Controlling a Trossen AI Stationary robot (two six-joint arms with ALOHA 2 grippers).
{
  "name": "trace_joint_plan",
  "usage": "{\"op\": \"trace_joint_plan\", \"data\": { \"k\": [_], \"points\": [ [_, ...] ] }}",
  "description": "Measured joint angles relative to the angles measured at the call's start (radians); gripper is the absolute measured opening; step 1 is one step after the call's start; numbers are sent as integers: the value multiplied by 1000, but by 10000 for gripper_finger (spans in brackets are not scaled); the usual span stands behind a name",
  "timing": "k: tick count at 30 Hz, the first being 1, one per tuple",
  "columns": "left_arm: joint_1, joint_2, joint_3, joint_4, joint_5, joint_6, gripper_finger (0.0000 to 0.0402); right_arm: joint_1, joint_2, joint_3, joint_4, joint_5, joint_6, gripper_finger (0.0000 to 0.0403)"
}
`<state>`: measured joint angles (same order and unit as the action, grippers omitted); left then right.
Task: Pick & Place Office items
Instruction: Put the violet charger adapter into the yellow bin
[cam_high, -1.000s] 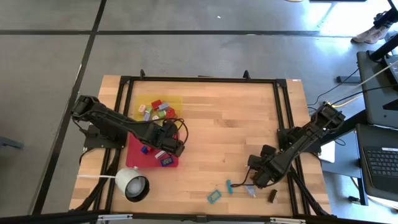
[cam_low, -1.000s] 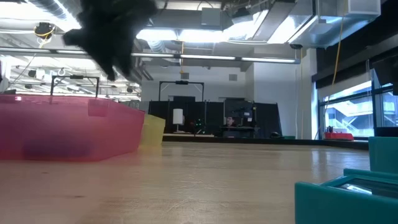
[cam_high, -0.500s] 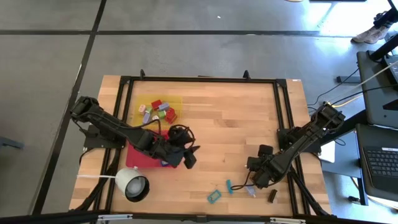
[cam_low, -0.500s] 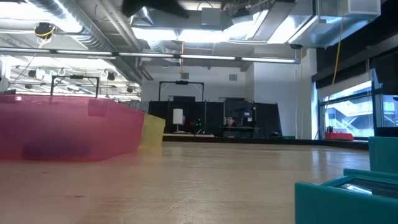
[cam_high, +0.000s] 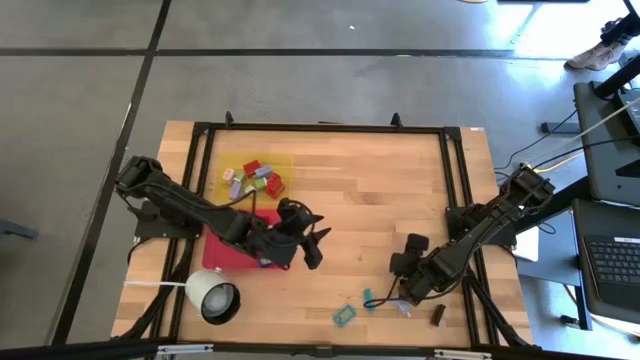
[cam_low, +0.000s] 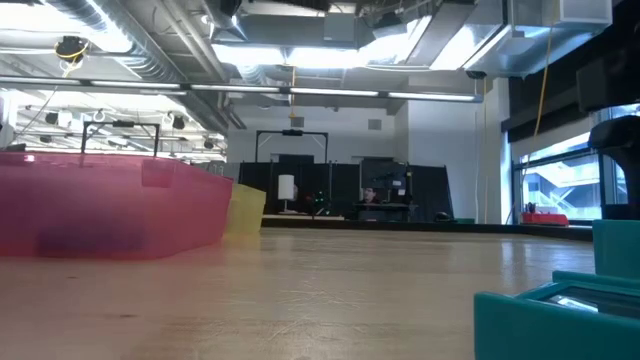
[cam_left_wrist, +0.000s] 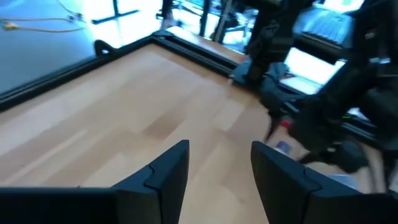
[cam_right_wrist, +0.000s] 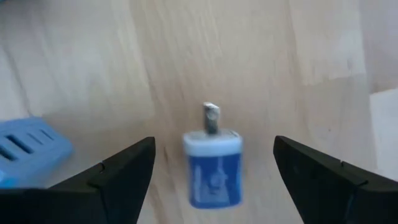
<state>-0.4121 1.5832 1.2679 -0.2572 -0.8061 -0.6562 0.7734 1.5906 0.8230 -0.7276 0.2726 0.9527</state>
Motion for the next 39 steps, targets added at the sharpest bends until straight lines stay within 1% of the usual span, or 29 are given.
{"op": "trace_joint_plan", "data": {
  "k": [2, 5, 11, 14, 17, 21, 24, 26, 29, 35, 39],
  "points": [
    [0, 23, 0, 1, -19, -8, 169, 0, 0, 0, 10, 0, 0, 331],
    [-1, 60, 0, 5, -22, -10, 170, 0, 0, 0, 6, 0, 0, 331],
    [-5, 125, -1, 86, -20, 5, 165, 0, 0, -1, -5, -3, -1, 331],
    [-9, 143, -1, 141, -15, 38, 159, 0, 0, -14, 12, -2, 4, 331],
    [-18, 153, -1, 185, -15, 76, 153, 0, 0, -54, 58, -2, 13, 331],
    [-26, 152, -1, 219, -12, 110, 147, 1, -6, -92, 100, 2, 35, 331],
    [-26, 152, -1, 249, -3, 134, 144, 1, -6, -93, 104, 8, 34, 321],
    [-24, 152, -1, 256, 11, 137, 144, 1, -4, -89, 104, 5, 25, 308],
    [-11, 152, -1, 260, 56, 123, 145, 1, -2, -80, 107, 1, 10, 277],
    [24, 152, -1, 269, 151, 110, 146, 1, 3, -60, 101, 0, 7, 192],
    [37, 152, -1, 269, 244, 87, 158, 0, 3, -15, 75, 40, 3, 135]
  ]
}}
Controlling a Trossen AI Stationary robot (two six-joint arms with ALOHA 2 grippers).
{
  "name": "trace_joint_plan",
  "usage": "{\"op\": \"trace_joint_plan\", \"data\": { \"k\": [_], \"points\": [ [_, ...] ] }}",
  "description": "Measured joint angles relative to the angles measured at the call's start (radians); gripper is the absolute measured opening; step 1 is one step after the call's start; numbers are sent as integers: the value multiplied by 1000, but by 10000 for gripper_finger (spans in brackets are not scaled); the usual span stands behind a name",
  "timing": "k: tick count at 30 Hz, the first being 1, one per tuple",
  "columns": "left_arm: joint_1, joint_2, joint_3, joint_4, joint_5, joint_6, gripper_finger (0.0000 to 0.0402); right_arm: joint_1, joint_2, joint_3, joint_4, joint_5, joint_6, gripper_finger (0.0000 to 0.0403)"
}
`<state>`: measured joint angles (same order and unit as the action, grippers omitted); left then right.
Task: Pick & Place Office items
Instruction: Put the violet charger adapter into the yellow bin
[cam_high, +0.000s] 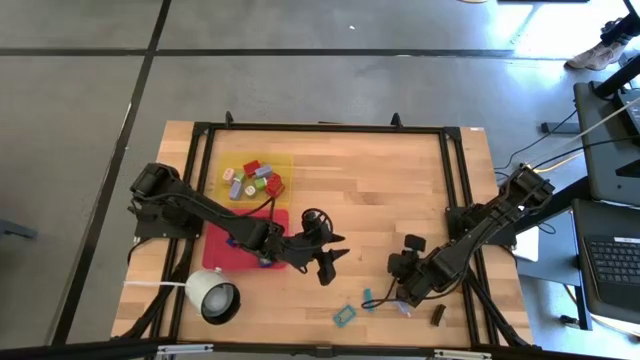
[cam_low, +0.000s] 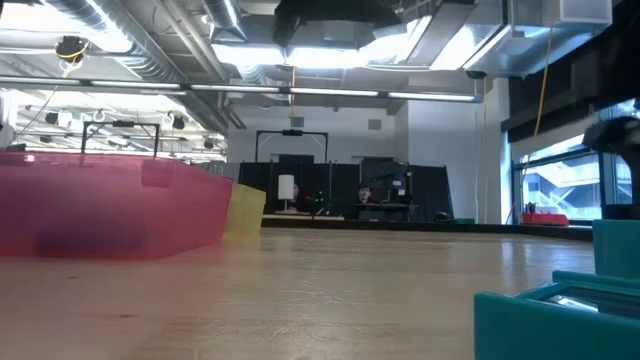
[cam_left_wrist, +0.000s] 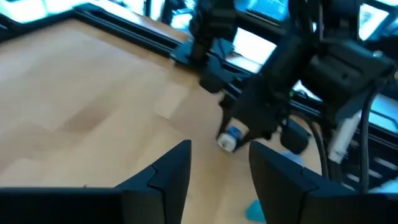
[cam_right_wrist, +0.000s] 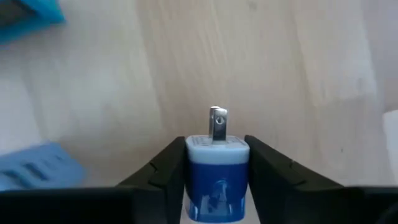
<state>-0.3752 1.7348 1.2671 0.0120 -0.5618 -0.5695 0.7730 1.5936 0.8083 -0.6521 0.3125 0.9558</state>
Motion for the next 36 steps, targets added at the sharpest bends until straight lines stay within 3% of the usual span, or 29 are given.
{"op": "trace_joint_plan", "data": {
  "k": [7, 14, 19, 25, 36],
  "points": [
    [4, 0, 0, 0, 113, -25, 204, 0, 0, 144, -109, 145, -97, 134],
    [5, 17, 0, 21, 113, -150, 246, 1, -1, 299, -69, 422, -384, 151],
    [4, 53, 0, 118, 176, -120, 256, 1, -2, 349, 55, 590, -638, 143],
    [4, 58, 0, 142, 177, -91, 257, 0, -2, 350, 192, 599, -866, 144],
    [36, 58, 0, 171, 198, -168, 274, -43, -2, 350, 237, 593, -950, 145]
  ]
}}
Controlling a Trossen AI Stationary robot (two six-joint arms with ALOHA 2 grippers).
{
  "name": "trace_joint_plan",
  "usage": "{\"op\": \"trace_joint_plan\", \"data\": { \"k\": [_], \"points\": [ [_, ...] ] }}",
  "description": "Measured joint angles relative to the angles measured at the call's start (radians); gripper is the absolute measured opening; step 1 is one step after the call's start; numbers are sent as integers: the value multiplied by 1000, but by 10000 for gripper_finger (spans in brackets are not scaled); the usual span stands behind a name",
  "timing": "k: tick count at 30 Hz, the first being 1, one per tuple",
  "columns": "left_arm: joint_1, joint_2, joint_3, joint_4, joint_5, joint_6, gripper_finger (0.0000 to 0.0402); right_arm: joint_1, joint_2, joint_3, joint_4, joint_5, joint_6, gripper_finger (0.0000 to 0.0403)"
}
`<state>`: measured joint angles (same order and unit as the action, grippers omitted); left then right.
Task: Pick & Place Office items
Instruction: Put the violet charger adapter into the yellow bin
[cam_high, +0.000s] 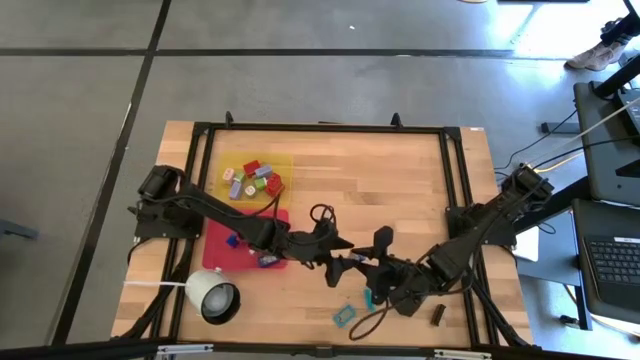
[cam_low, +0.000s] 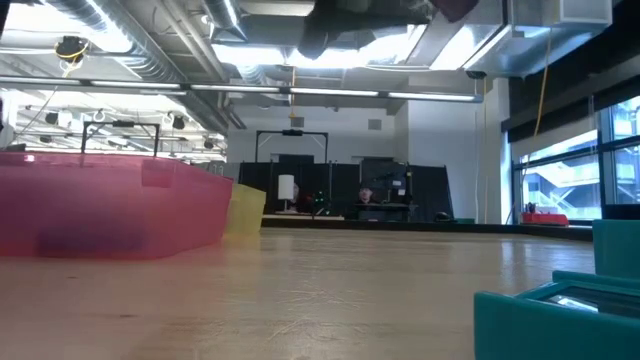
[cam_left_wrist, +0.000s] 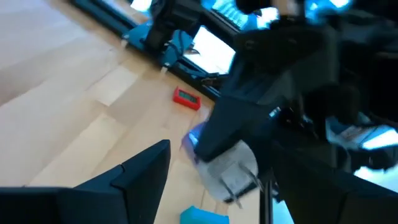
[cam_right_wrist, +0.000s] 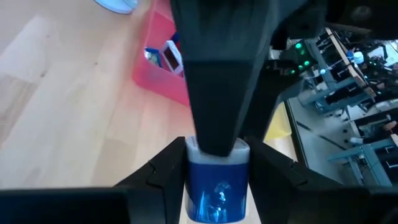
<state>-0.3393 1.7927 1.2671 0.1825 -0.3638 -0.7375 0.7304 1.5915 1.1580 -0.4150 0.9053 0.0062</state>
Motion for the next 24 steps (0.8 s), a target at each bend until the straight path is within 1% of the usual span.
{"op": "trace_joint_plan", "data": {
  "k": [3, 7, 10, 14, 20, 24],
  "points": [
    [26, 0, 0, -8, 16, -99, 276, -31, 0, 0, 12, -27, -11, 145],
    [62, 1, 0, -10, 80, -221, 276, -91, -1, 0, 15, -110, 28, 145],
    [83, 1, 0, -32, 121, -279, 276, -125, -1, 0, 6, -119, 67, 145],
    [89, 2, 0, -89, 120, -306, 276, -145, -1, 1, 7, -114, 40, 145],
    [94, 1, 1, -115, 132, -343, 275, -155, -1, 1, -1, -117, 20, 146],
    [106, 1, 1, -116, 129, -320, 261, -155, 4, 1, 4, -124, 5, 147]
  ]
}}
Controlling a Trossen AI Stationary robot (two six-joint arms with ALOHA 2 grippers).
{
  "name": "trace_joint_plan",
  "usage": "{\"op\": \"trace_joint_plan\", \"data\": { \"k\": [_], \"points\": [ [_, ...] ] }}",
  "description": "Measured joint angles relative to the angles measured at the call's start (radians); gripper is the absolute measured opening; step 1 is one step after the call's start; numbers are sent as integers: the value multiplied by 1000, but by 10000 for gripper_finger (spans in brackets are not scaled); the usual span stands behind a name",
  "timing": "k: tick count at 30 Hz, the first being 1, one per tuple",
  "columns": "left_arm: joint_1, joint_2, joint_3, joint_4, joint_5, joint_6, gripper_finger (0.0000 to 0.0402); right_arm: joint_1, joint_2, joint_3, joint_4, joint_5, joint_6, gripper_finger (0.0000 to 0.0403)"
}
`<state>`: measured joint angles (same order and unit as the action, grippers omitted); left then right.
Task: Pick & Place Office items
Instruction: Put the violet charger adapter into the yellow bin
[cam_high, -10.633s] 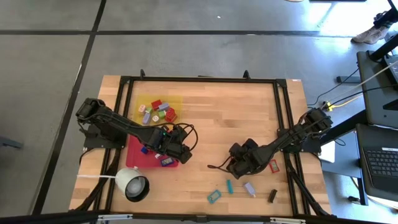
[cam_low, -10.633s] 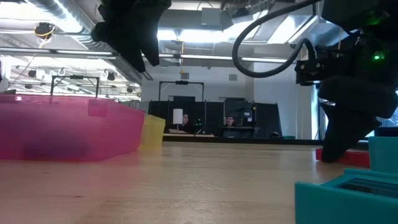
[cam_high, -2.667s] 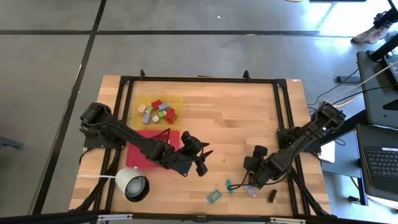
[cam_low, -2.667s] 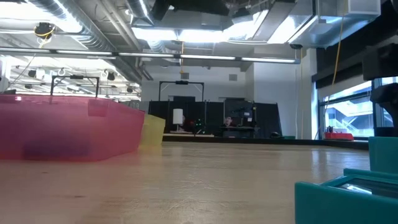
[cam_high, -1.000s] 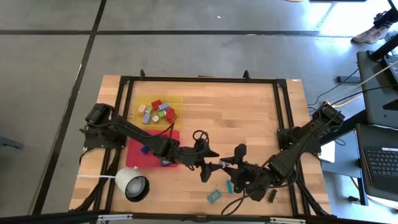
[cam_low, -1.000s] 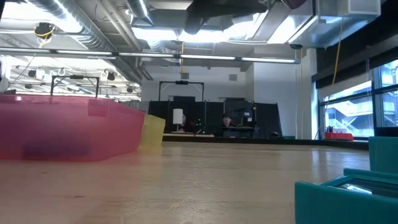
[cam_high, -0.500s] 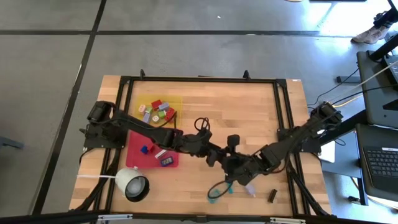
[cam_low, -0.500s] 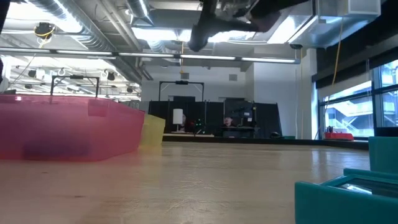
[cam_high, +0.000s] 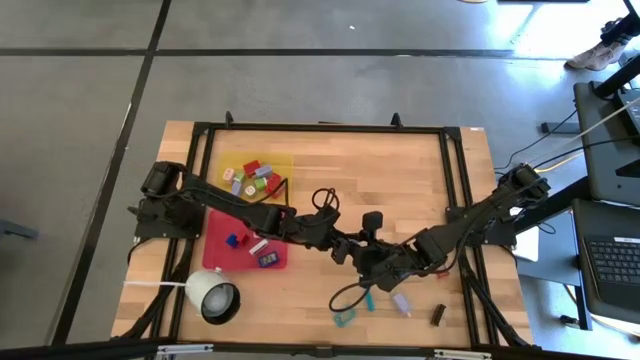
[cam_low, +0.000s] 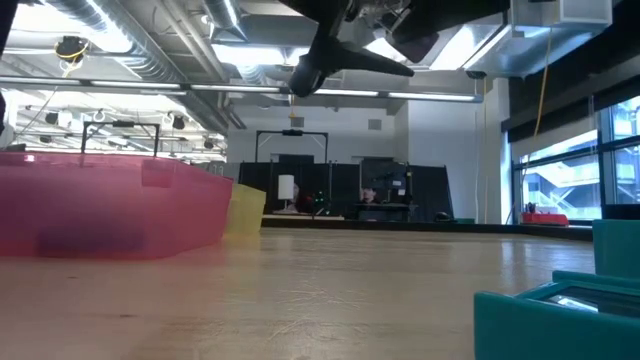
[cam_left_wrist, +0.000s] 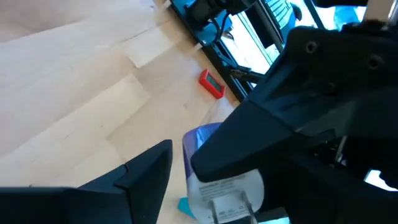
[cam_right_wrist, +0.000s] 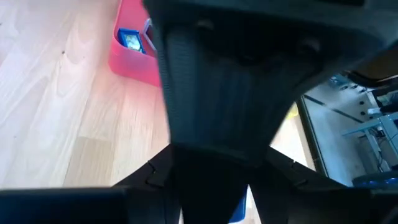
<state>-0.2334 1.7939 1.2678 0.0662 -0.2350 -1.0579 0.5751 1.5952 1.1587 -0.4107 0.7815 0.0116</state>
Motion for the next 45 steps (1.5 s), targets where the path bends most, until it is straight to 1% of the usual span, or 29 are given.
{"op": "trace_joint_plan", "data": {
  "k": [4, 9, 14, 17, 22, 26, 32, 34, 37, 40, 42, 45],
  "points": [
    [9, 0, 0, 0, 2, -3, 233, 0, 6, 0, -2, -2, -2, 148],
    [12, 0, -1, 1, -3, -30, 188, 0, 7, 0, -8, 0, -12, 148],
    [13, 0, -1, 2, -10, -48, 149, 0, 7, 0, -10, 19, -8, 149],
    [13, 0, -1, 2, -10, -52, 137, 0, 7, 0, -12, 19, -9, 149],
    [13, 0, -1, 6, -9, -55, 140, 0, 7, 0, -13, 18, -13, 157],
    [13, 0, -1, 18, -2, -64, 140, 1, 7, 0, -19, 12, -12, 188],
    [15, 0, -1, 15, -3, -37, 140, 1, 6, 0, -20, 8, -6, 265],
    [21, 0, -1, 12, -1, -23, 140, 3, -2, 8, -37, -10, -1, 290],
    [41, 0, -1, 7, 28, -7, 140, 2, -13, 67, -142, -83, 64, 317],
    [68, -6, -1, -21, 75, 22, 140, 3, -13, 155, -354, -156, 200, 329],
    [92, -19, -1, -70, 100, 60, 140, 4, -14, 197, -490, -172, 288, 330],
    [132, -61, 0, -227, 104, 142, 139, 15, -14, 232, -665, -172, 402, 327]
  ]
}}
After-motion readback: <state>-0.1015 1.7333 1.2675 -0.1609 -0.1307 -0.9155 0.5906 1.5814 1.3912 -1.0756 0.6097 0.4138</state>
